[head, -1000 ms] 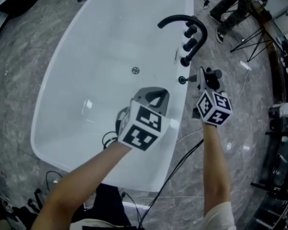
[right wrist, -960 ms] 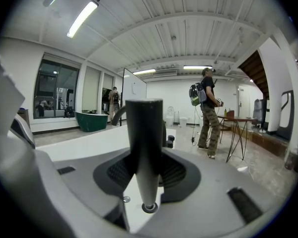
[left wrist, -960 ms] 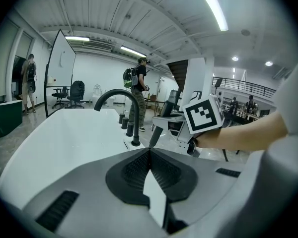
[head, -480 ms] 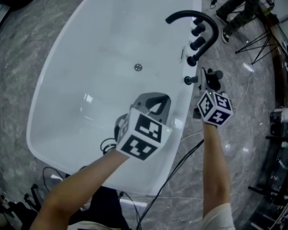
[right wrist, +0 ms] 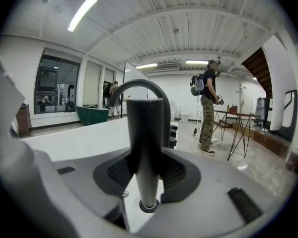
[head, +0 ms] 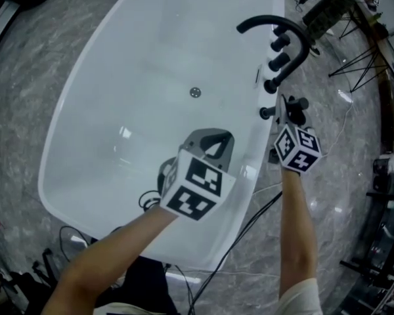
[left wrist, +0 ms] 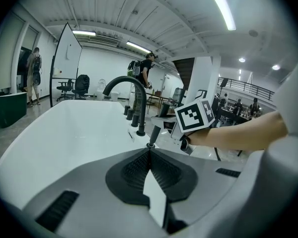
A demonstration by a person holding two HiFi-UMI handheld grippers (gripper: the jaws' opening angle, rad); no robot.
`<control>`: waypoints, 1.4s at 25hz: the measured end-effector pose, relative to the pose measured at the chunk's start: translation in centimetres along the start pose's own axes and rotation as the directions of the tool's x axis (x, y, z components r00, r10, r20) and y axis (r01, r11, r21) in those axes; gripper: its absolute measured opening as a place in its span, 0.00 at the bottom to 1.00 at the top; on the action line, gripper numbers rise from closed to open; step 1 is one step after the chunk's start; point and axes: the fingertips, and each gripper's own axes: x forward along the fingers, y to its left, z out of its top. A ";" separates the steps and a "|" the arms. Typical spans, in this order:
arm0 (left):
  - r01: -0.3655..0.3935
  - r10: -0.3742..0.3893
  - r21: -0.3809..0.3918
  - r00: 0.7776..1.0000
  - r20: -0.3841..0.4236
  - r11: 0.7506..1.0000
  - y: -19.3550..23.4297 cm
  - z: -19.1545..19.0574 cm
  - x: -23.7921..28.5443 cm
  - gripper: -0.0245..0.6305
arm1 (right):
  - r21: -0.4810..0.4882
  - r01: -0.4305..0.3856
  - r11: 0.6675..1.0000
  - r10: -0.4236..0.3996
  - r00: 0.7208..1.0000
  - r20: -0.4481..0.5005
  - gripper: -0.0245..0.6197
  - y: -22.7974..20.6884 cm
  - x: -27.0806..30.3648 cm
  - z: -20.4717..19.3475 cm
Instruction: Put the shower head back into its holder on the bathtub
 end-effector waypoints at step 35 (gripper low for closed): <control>-0.017 0.017 -0.010 1.000 -0.008 1.000 -0.8 1.2 -7.3 0.05 | 0.148 0.073 0.986 -0.065 0.996 -0.064 0.25 2.6 -7.1 1.1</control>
